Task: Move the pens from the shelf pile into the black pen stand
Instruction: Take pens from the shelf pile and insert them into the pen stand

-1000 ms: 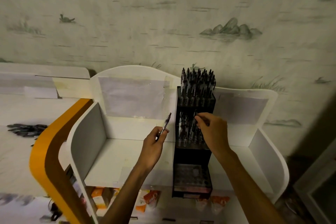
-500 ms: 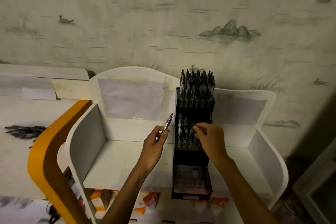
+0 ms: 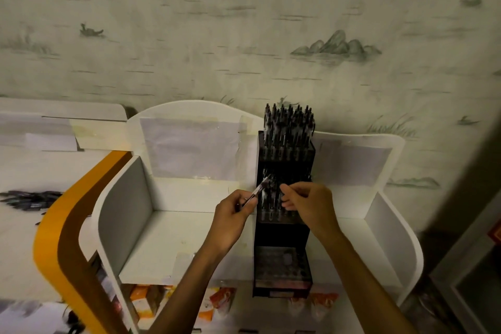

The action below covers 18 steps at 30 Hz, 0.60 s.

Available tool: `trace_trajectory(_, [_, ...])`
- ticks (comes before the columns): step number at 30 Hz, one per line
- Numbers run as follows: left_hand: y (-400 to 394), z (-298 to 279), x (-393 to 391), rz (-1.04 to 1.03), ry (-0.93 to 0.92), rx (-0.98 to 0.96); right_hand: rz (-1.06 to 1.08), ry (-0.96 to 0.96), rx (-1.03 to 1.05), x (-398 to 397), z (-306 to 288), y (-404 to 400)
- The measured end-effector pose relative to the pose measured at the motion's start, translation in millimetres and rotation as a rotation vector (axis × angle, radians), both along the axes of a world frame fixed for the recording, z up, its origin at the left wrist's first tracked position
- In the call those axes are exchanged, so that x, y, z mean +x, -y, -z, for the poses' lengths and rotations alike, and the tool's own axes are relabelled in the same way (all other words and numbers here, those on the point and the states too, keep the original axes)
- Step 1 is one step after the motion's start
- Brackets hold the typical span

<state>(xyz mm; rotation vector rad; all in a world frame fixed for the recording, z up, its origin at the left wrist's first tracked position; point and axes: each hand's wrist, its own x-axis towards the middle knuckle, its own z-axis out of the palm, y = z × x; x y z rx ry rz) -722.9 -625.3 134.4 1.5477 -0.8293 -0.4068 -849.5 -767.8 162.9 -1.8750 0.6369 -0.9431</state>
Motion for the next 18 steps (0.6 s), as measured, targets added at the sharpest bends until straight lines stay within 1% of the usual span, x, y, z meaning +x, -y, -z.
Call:
trace_trajectory(6, [8.2,-3.9,-8.5,0.032,0.085,-0.007,-0.104,0.03,0.107,5.3,-12.1,-7.9])
trace_trajectory(11, [10.9,-5.2,-9.8,0.044,0.218,0.062,-0.12,0.073,0.219,3.4,-8.2,-3.3])
trace_trajectory(15, [9.3,-9.0,-7.9,0.027,0.397,0.179,-0.093,0.143,0.289,-2.3,-10.0,1.4])
trace_trajectory(18, [4.9,-12.2,-3.1,-0.017,0.596,0.233,-0.049,0.177,0.238,-7.0,-14.9,8.1])
